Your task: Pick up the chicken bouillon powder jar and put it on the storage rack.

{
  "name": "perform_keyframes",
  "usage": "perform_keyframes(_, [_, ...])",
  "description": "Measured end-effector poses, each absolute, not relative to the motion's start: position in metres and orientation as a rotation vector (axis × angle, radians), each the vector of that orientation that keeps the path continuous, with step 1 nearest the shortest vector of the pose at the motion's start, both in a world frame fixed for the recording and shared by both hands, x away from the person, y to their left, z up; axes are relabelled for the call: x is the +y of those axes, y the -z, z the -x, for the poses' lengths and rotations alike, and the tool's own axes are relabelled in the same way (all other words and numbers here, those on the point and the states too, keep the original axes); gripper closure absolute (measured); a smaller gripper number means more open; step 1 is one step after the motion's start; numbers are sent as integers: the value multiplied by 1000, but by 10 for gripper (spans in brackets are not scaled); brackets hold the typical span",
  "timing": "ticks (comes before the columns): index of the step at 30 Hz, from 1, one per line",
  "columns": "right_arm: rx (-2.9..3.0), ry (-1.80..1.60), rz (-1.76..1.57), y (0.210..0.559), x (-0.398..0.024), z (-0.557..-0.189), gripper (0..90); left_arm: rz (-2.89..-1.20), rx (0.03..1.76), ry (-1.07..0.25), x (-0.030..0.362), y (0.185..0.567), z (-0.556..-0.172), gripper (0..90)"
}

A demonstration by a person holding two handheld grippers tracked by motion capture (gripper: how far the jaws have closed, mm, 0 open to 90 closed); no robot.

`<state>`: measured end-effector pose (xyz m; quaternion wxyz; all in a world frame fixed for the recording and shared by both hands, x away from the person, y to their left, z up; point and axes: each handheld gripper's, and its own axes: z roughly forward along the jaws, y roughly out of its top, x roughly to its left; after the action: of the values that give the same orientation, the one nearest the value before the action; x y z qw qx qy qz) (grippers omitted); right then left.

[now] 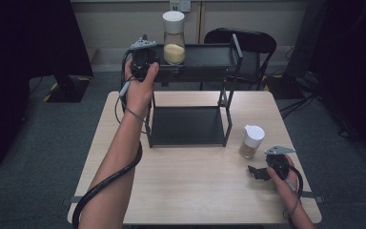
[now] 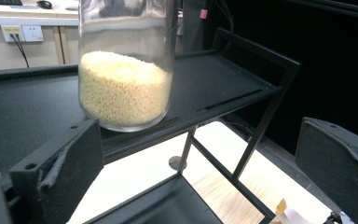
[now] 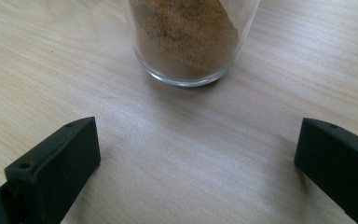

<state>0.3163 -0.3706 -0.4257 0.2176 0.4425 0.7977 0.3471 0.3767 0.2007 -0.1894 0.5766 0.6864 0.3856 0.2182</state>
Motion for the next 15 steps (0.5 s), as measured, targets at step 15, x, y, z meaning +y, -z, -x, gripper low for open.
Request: perform_keyframes(15, [2206, -961, -1227, 426, -370, -316, 0, -1608, 907, -521, 206, 211, -370, 6])
